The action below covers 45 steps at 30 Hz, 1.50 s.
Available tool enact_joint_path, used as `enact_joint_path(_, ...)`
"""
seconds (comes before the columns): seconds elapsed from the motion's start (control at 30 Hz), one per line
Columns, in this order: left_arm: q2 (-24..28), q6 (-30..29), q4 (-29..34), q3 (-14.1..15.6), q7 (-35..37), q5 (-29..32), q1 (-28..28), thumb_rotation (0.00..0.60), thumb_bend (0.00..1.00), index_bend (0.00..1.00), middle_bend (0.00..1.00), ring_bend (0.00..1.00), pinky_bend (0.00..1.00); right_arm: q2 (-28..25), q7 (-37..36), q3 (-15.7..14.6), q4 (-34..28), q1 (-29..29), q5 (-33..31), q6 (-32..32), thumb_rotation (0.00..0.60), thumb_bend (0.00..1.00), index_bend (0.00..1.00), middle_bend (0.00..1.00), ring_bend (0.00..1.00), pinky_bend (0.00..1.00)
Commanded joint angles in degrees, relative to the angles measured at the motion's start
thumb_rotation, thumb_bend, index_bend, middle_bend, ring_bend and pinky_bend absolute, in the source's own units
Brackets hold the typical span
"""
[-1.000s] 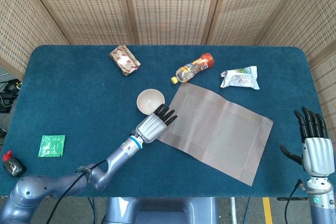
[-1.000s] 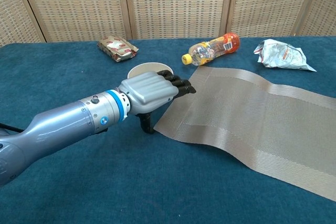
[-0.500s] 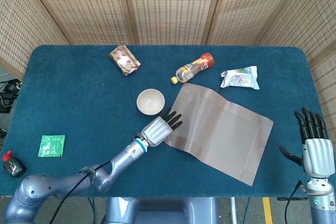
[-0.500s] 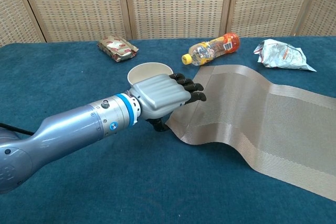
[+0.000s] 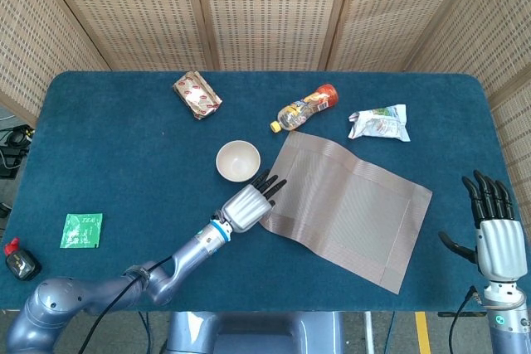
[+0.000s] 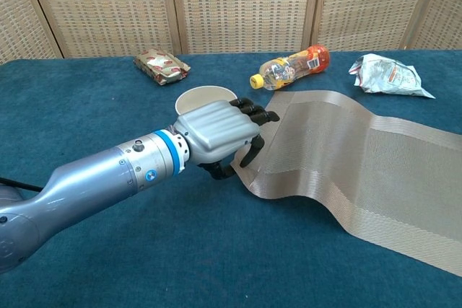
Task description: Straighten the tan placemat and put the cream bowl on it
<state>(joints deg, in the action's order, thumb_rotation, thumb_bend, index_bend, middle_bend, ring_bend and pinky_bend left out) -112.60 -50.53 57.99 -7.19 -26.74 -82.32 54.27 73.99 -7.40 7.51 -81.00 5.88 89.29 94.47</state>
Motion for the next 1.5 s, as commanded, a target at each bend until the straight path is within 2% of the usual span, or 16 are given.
enact_joint_path(0.03,-0.27,-0.1,-0.48,0.21,0.13,-0.07,-0.09,0.6,0.46,0.56,0.0,0.0,0.0,-0.05,-0.17,-0.04,-0.11,-0.02,0.14,0.06,0.6,0.24,0.05,0.0,0.0,0.0)
enact_joint_path(0.33,-0.03,-0.05,-0.71,0.39,0.38,0.21,-0.27,0.6,0.53,0.57,0.0,0.0,0.0,-0.13,-0.32,-0.09,-0.16,-0.07,0.46,0.19,0.6,0.24,0.05,0.0,0.0,0.0)
enact_joint_path(0.5,0.9,-0.31,0.57,1.04,0.28,0.24,-0.97,0.6,0.53,0.6,0.0,0.0,0.0,-0.18,-0.33,-0.15,-0.26,-0.11,0.72,0.34,0.6,0.24,0.05,0.0,0.0,0.0)
enact_joint_path(1.5,14.28,-7.81,18.7,11.83,-3.04,-4.22,-11.9,0.6,0.53,0.63,0.0,0.0,0.0,-0.65,1.95,-1.98,-2.81,-1.32,5.18,3.51,0.6,0.24,0.05,0.0,0.0,0.0)
